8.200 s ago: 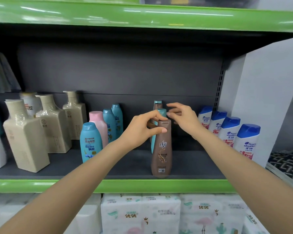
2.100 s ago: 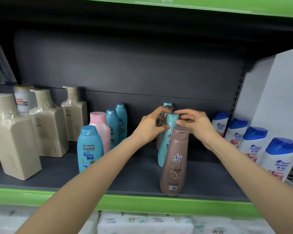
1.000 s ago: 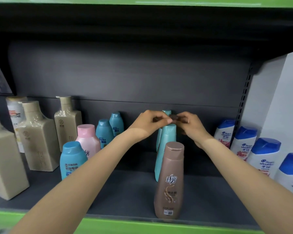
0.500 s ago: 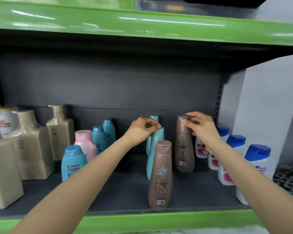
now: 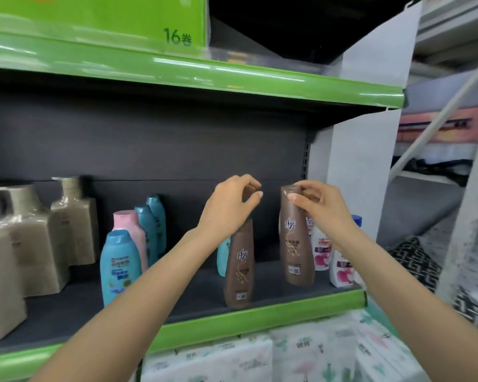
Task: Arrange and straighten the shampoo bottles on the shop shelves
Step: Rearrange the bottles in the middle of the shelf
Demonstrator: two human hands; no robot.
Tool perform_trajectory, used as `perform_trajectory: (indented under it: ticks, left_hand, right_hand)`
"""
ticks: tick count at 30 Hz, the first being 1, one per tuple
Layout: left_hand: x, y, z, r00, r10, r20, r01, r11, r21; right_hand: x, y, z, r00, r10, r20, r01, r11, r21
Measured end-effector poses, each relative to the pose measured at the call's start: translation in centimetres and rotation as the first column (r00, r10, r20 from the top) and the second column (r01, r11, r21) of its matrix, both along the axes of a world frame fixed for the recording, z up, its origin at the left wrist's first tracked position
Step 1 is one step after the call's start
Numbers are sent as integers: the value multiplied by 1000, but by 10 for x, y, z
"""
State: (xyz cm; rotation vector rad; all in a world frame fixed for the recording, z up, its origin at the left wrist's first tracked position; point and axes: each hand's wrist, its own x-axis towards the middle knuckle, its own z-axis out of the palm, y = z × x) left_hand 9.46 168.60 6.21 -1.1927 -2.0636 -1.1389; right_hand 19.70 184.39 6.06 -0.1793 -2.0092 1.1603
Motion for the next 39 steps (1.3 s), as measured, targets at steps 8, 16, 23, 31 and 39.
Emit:
perform_trajectory:
  ticks: [8,16,23,31,39]
  left_hand:
    - [51,-28,-26,989,-130,74,138,983,-119]
    - [61,-81,-48,903,-253,348,334,922,-196]
    - [49,-127,-77,879,-247,409,359,906,-225]
    - [54,-135,-79,994,-64,88,73,991,-110]
    - [59,-136,-80,971,124,-204,-134,990,-35]
  right_hand:
    - [45,-37,-3,997,27,-70,-39,984,-175]
    - [53,-73,-21,973,153,-172,-214,874,-436]
    - [50,-77,-41,901,222,-373,-423,645,-636]
    - [57,-79,-36,941,249,-229,-338,661,-670]
    - [61,-55,-47,890,379,-254,-444,593,-671]
